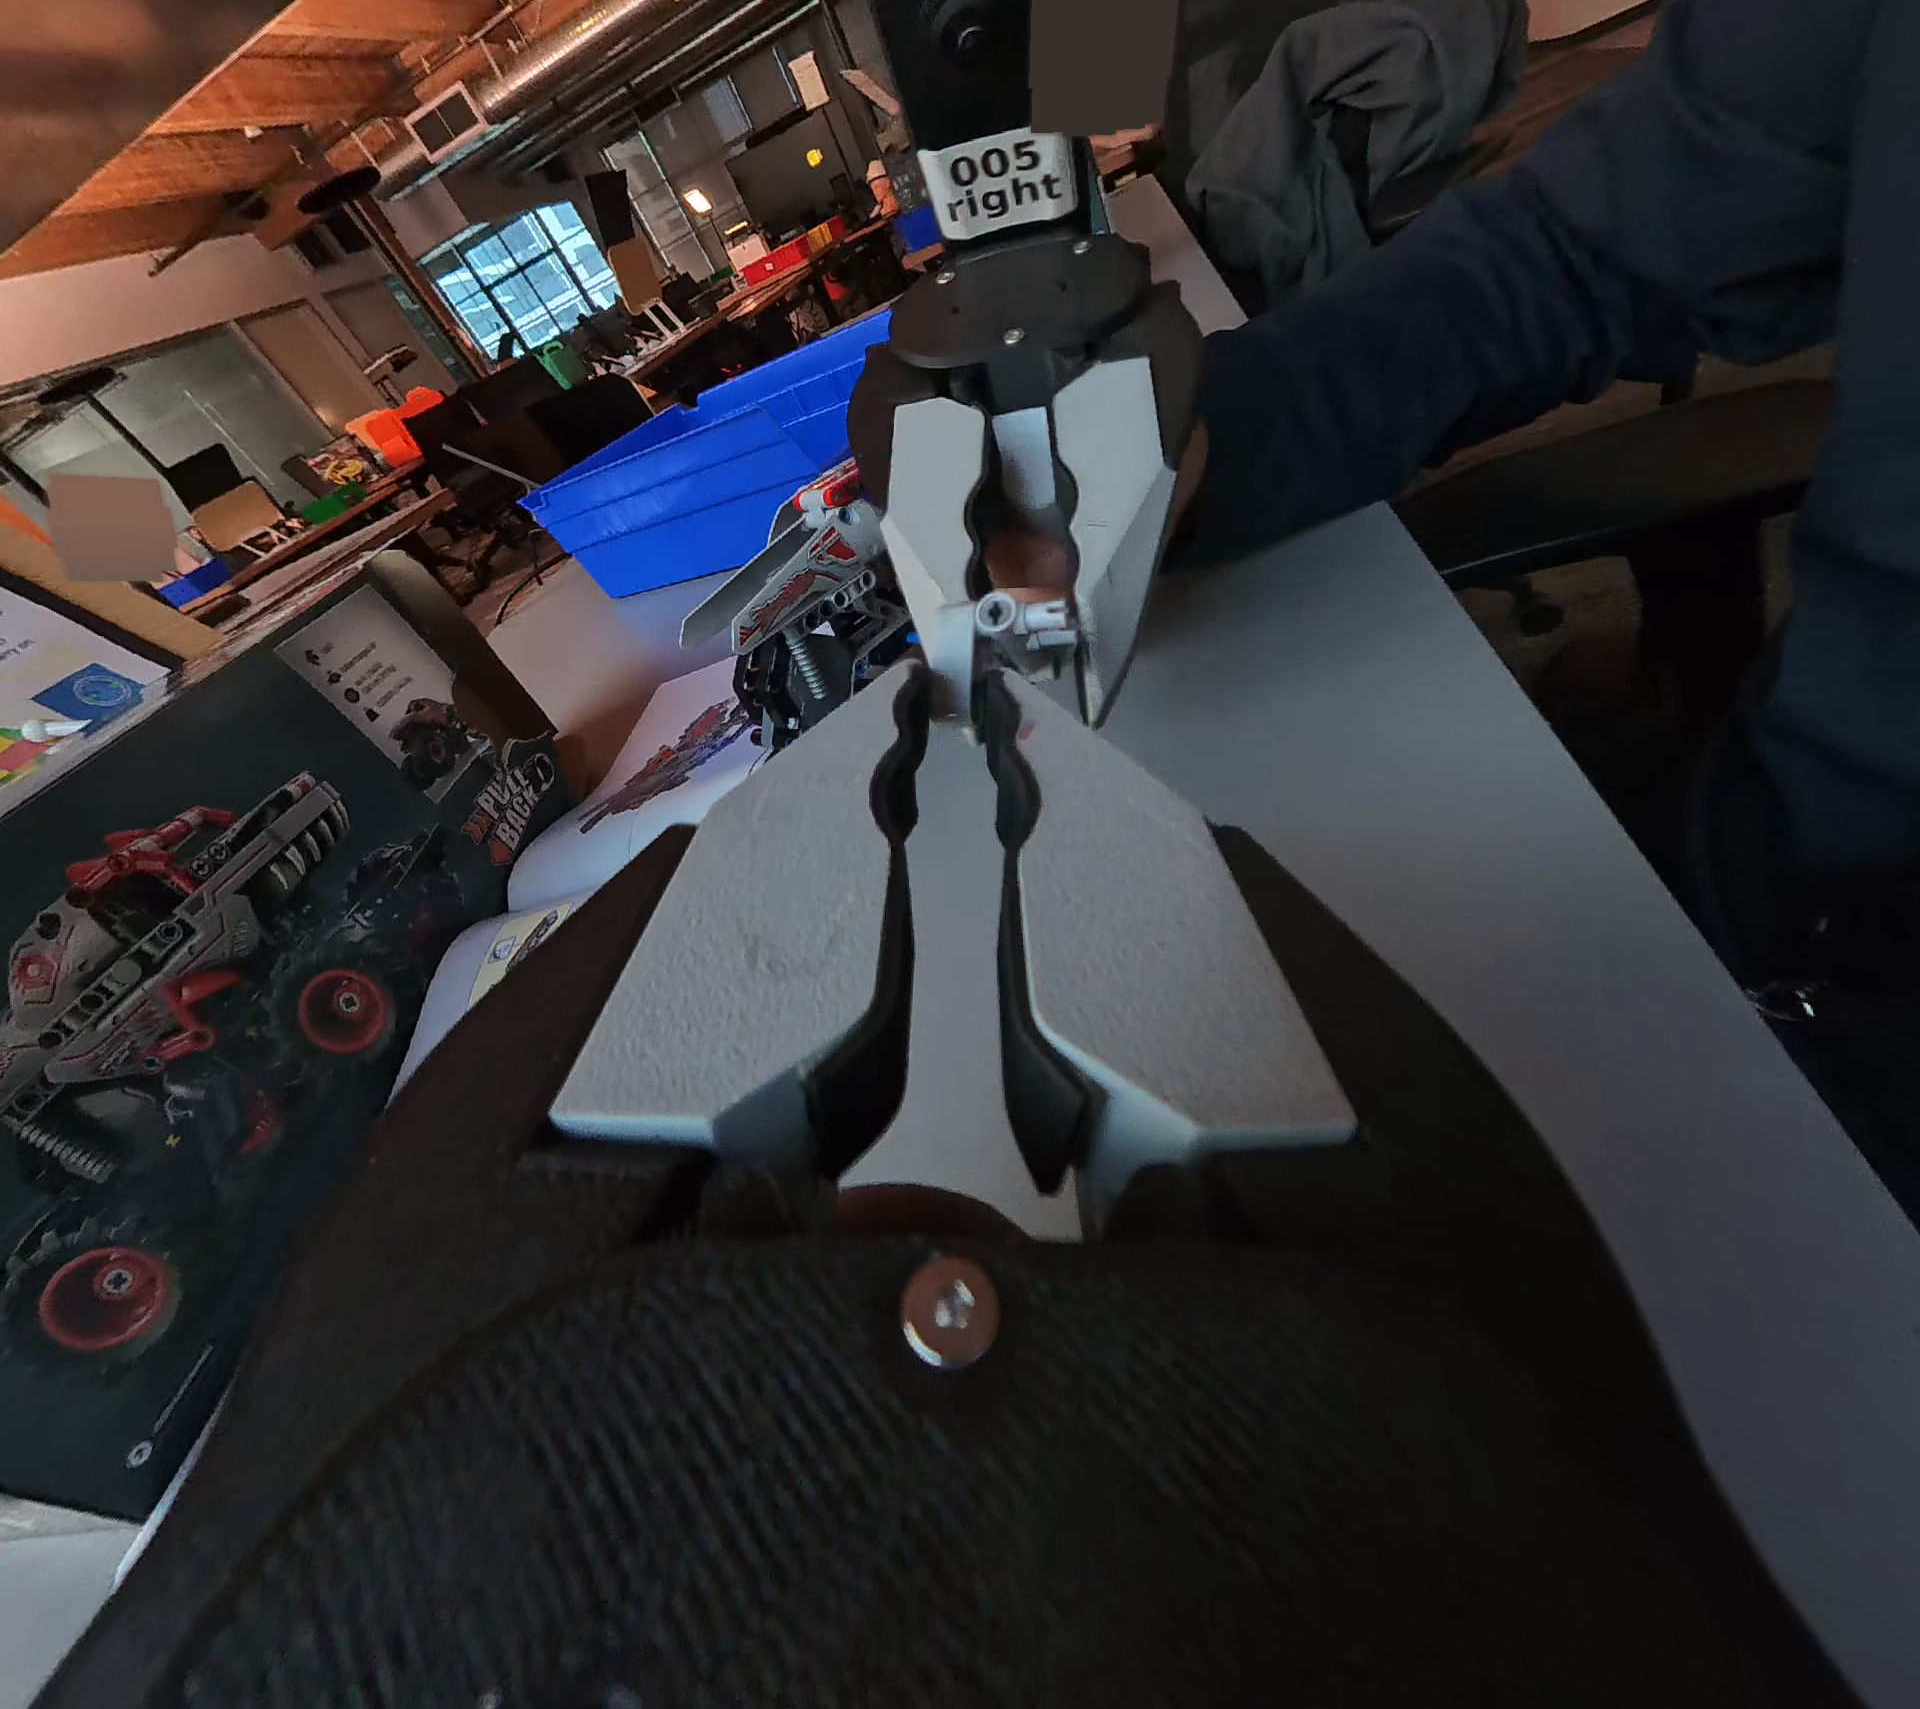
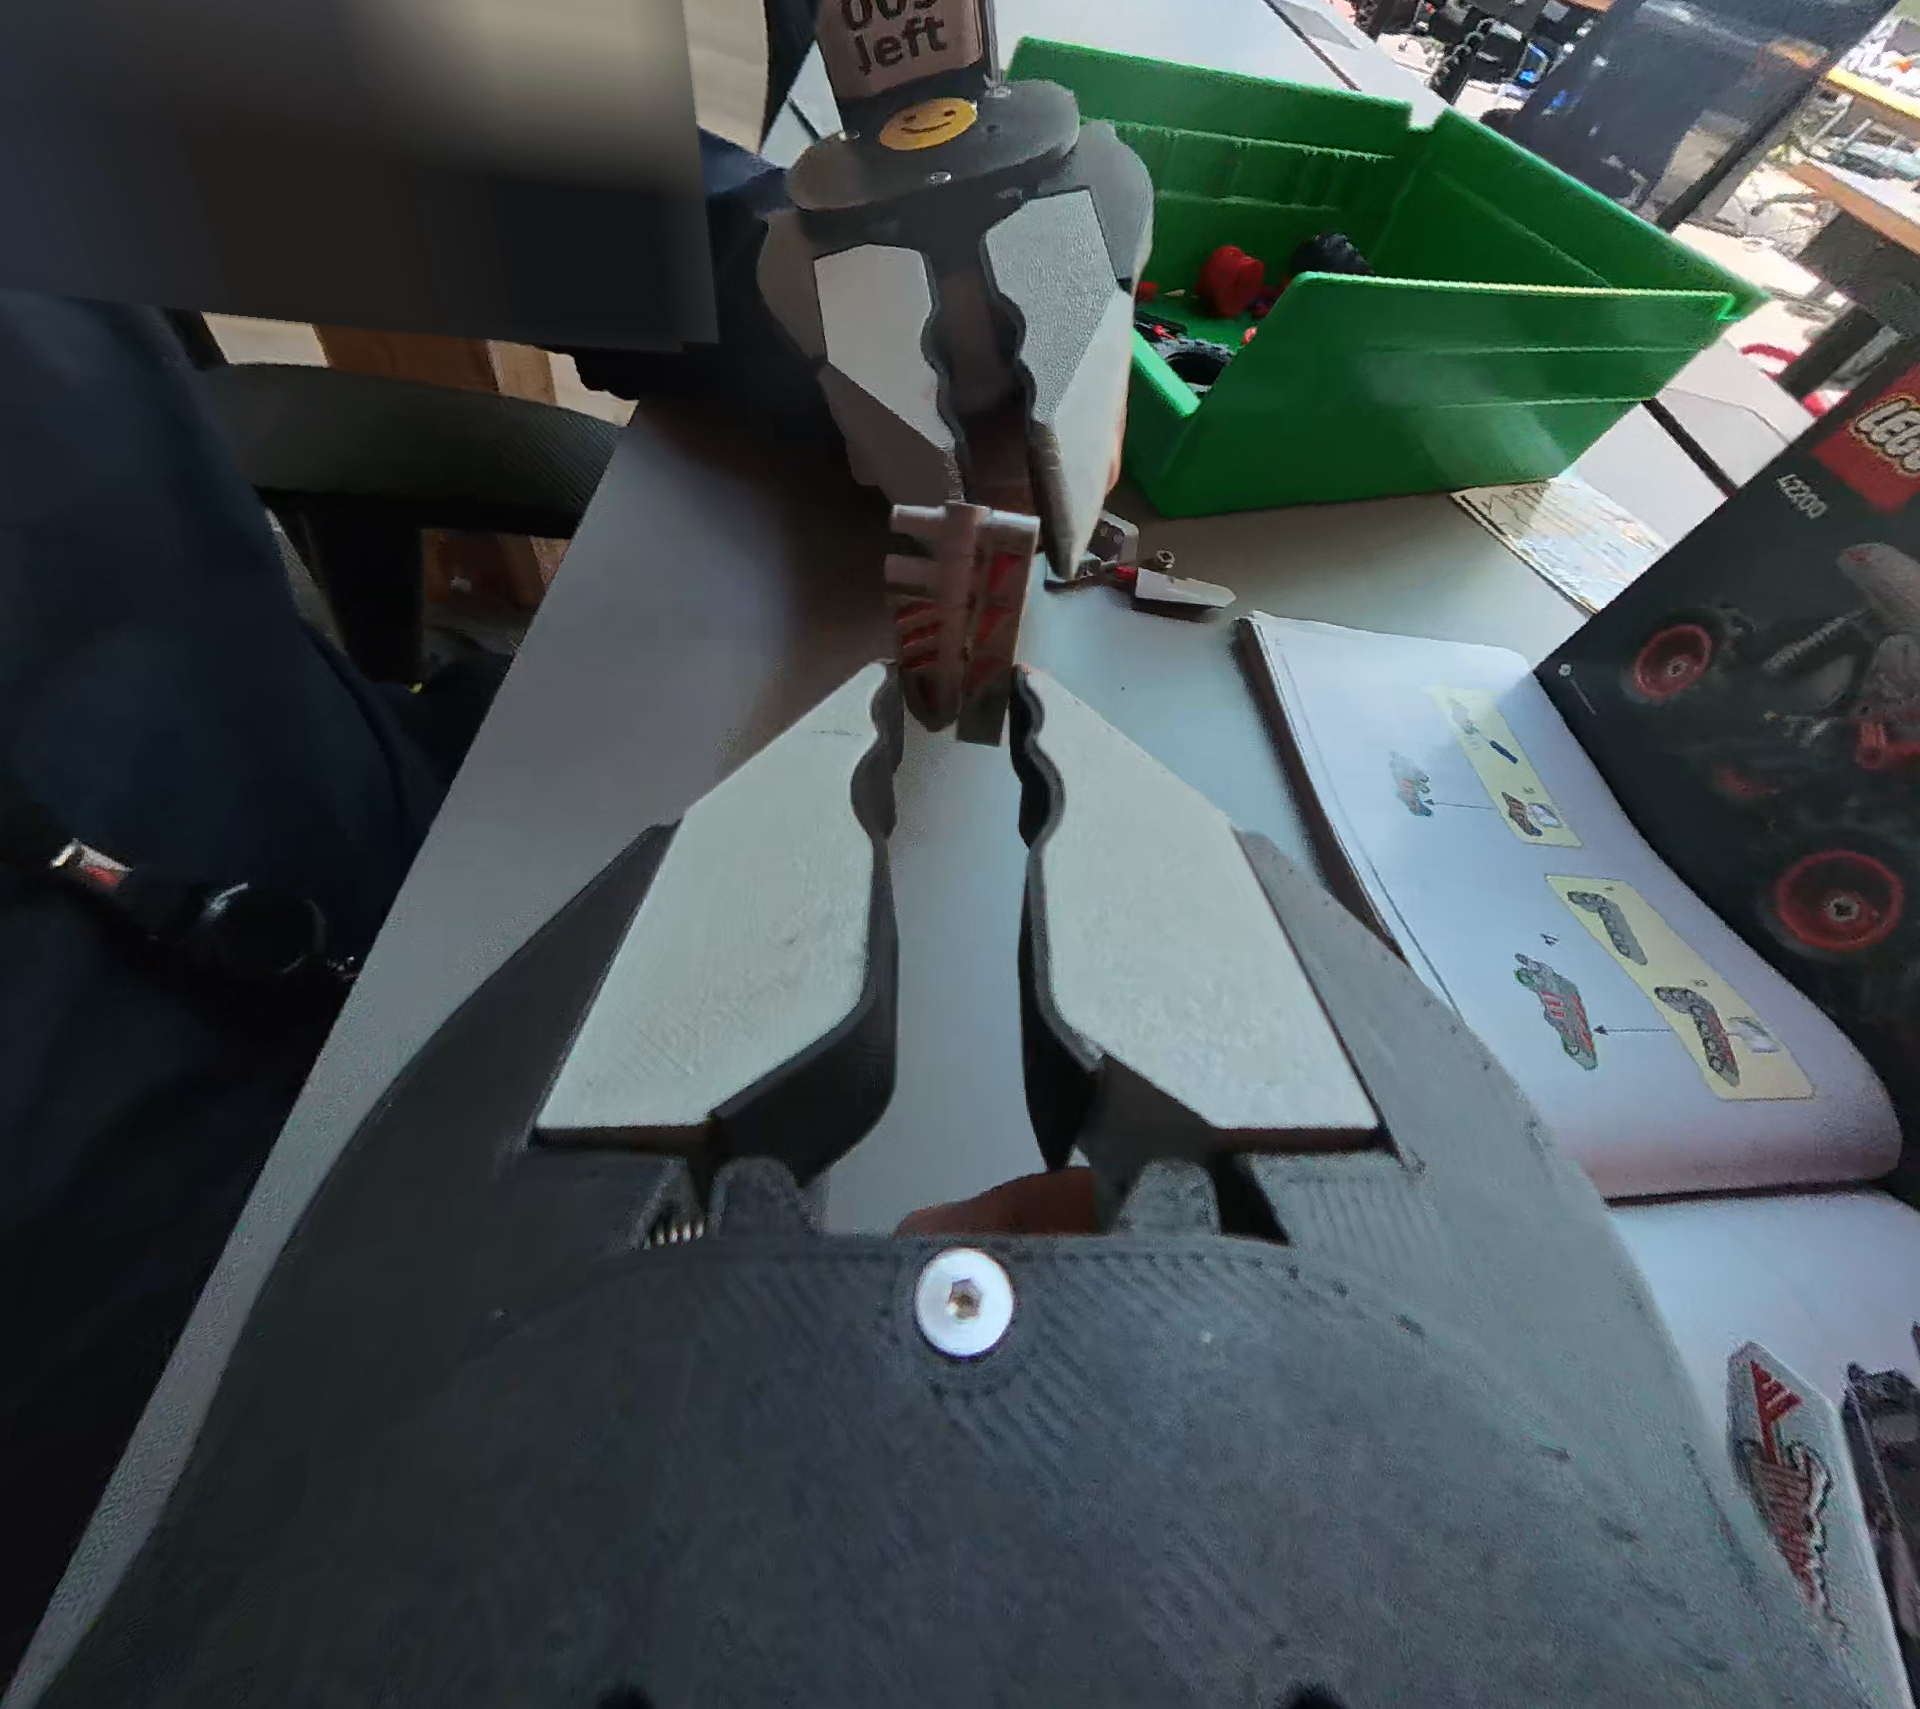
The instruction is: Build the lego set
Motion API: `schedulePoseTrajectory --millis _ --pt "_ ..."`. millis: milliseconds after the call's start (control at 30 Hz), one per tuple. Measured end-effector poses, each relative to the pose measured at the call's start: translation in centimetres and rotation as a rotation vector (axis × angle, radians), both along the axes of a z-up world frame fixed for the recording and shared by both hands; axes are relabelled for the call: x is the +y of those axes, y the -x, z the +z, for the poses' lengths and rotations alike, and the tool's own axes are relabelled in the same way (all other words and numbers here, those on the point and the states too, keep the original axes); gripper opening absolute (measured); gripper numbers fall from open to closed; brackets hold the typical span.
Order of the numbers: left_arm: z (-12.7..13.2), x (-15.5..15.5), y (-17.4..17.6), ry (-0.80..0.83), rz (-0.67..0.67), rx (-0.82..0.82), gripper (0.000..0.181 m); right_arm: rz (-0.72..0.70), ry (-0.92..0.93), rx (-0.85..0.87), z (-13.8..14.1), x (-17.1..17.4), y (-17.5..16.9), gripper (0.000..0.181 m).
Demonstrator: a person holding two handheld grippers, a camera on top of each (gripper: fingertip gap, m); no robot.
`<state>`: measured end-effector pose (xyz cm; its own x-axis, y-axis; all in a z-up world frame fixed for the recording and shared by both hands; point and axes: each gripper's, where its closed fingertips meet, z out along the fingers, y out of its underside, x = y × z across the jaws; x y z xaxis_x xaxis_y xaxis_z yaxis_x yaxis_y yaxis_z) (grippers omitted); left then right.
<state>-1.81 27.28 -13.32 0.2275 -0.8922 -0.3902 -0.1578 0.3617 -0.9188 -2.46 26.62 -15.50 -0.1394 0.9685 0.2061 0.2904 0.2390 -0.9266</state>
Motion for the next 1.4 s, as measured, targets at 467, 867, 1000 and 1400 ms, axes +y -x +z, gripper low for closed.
schedulePoseTrajectory --millis 467,867,1000,1400 --pt "-1.6 5.2 3.0 0.279 0.285 0.050 0.031 -0.300 -0.002 -0.163 -2.6 5.5 -1.0 0.016" --pt "-2.7 4.4 2.0 0.218 0.258 0.150 0.027 -0.315 0.136 -0.096 -2.4 5.8 -0.1 0.016" --pt "-2.8 5.2 2.3 0.298 0.274 0.129 0.028 -0.299 0.241 -0.086 -2.4 5.7 0.0 0.017" --pt "-3.7 4.9 1.4 0.305 0.224 0.194 0.026 -0.251 0.451 0.118 1.4 5.9 -0.7 0.017"
